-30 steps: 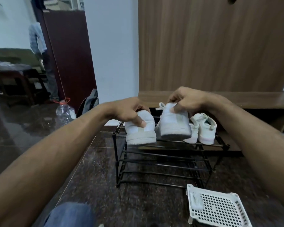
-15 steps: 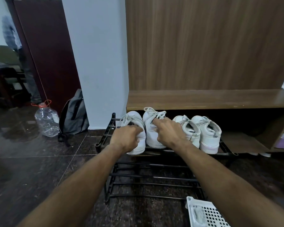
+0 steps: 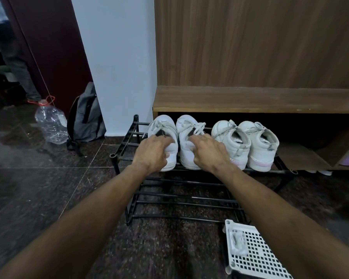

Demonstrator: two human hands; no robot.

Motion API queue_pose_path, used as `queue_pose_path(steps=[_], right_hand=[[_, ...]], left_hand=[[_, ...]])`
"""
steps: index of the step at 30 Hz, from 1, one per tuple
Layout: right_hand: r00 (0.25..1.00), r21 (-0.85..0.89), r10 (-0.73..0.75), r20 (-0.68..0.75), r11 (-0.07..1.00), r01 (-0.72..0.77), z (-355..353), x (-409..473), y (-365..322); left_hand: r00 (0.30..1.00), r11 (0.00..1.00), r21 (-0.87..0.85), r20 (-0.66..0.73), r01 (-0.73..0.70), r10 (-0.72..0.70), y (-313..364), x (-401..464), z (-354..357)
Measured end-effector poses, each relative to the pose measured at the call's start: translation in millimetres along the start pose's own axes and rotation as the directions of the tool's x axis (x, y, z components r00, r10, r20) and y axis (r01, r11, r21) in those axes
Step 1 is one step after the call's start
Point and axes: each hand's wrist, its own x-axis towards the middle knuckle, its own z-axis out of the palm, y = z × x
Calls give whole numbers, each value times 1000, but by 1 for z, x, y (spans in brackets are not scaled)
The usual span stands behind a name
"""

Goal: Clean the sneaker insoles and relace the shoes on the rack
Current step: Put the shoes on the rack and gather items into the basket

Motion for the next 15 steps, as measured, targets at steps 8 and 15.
queue_pose_path(steps=[8, 15], right_hand=[[999, 156, -33, -22, 987, 36, 1, -40, 8], [988, 254, 97, 121, 959, -125, 10, -130, 48]], left_hand=[[992, 992, 113, -120, 48, -34, 12, -19, 12], [966, 998, -44, -252, 47, -57, 80, -67, 26]])
